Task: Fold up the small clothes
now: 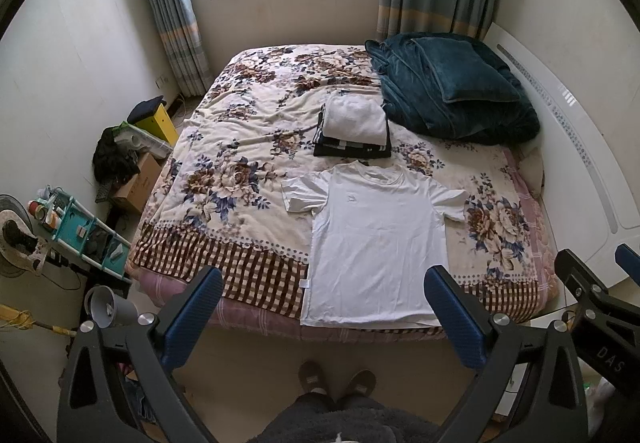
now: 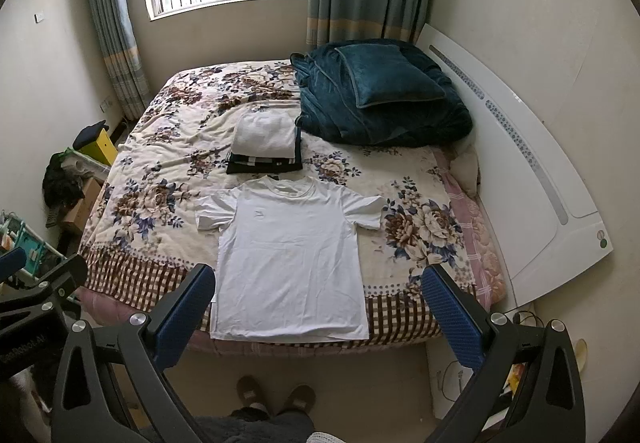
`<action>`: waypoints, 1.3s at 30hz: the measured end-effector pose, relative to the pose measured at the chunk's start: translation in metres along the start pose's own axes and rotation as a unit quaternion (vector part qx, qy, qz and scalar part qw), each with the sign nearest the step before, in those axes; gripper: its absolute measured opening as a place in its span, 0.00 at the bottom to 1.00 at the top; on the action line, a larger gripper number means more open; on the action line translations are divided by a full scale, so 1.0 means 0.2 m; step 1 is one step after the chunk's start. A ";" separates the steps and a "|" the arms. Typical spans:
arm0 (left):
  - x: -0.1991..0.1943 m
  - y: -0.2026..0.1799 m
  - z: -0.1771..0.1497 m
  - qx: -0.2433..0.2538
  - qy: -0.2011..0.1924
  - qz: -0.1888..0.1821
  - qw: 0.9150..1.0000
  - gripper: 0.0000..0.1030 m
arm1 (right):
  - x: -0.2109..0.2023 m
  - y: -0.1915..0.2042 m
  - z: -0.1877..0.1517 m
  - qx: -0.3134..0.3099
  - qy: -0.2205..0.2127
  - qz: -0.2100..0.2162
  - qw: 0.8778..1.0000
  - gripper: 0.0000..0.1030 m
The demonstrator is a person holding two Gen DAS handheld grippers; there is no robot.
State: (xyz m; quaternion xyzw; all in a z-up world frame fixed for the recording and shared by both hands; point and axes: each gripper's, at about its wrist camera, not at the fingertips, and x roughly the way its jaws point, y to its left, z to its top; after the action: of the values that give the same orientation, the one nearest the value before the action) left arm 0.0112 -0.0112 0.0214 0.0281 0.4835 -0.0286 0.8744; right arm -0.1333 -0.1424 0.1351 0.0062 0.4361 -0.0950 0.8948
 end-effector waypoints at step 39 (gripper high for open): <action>2.97 -0.67 0.40 0.011 0.184 0.108 0.977 1.00 | 3.78 -1.12 0.12 0.264 0.238 -0.078 0.931 1.00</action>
State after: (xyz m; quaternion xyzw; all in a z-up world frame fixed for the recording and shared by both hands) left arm 0.3826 -0.1647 -0.4419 0.0945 0.6297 0.0660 0.7682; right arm 0.2999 -0.4889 -0.4246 0.2304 0.5948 -0.2724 0.7204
